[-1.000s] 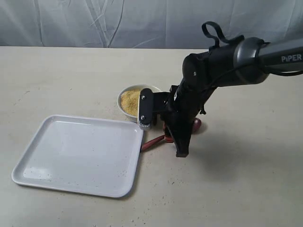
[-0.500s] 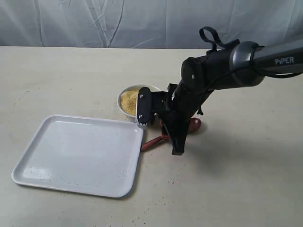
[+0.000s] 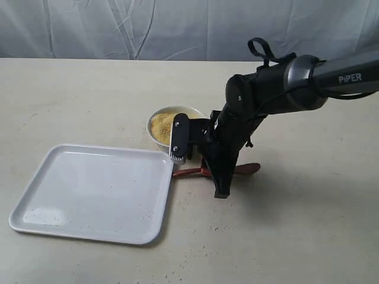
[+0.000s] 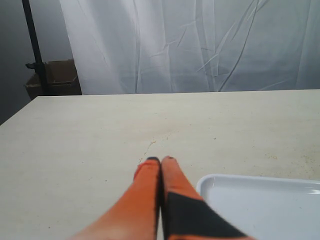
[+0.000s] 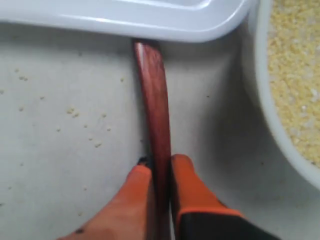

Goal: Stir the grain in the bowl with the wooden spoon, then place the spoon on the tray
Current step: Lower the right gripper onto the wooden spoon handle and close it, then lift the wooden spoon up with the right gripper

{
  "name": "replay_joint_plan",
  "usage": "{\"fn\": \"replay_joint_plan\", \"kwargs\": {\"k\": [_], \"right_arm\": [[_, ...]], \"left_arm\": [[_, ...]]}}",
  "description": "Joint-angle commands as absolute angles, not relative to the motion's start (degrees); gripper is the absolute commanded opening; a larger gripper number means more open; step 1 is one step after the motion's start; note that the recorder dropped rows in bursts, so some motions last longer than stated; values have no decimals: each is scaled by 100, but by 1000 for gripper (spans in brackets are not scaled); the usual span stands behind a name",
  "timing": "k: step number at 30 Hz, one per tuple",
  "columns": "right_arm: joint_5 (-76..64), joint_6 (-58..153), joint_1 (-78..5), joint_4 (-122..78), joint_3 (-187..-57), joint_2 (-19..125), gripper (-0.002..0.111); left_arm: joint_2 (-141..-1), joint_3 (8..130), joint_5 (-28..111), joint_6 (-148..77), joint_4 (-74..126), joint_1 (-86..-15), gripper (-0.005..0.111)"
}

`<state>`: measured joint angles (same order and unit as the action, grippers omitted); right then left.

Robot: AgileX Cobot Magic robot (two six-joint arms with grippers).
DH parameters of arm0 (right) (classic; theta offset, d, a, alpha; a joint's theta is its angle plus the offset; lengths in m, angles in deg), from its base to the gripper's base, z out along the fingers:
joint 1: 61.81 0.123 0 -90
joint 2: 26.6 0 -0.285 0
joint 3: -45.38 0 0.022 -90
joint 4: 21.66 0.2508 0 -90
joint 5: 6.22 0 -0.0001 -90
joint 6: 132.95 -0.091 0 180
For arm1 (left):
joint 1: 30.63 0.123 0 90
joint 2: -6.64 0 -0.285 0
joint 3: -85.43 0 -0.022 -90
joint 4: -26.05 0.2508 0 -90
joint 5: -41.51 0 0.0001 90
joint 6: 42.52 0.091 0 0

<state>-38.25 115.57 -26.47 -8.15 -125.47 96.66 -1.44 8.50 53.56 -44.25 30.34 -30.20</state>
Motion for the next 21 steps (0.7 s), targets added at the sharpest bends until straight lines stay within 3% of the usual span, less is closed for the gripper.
{"fn": "replay_joint_plan", "kwargs": {"k": [1, 8, 14, 21], "right_arm": [[-3980, 11541, -2641, -1008, -12572, 9076, 0], [-3625, 10620, -2641, -1117, -12572, 8014, 0], [-1865, 7025, -2651, -1105, -12572, 7900, 0], [230, 3594, -2651, -610, -12572, 8727, 0]], "left_arm": [[-115, 821, 5327, -4443, 3014, -3015, 0], [-115, 821, 5327, -4443, 3014, -3015, 0], [-115, 821, 5327, -4443, 3014, -3015, 0], [-115, 821, 5327, -4443, 3014, -3015, 0]]}}
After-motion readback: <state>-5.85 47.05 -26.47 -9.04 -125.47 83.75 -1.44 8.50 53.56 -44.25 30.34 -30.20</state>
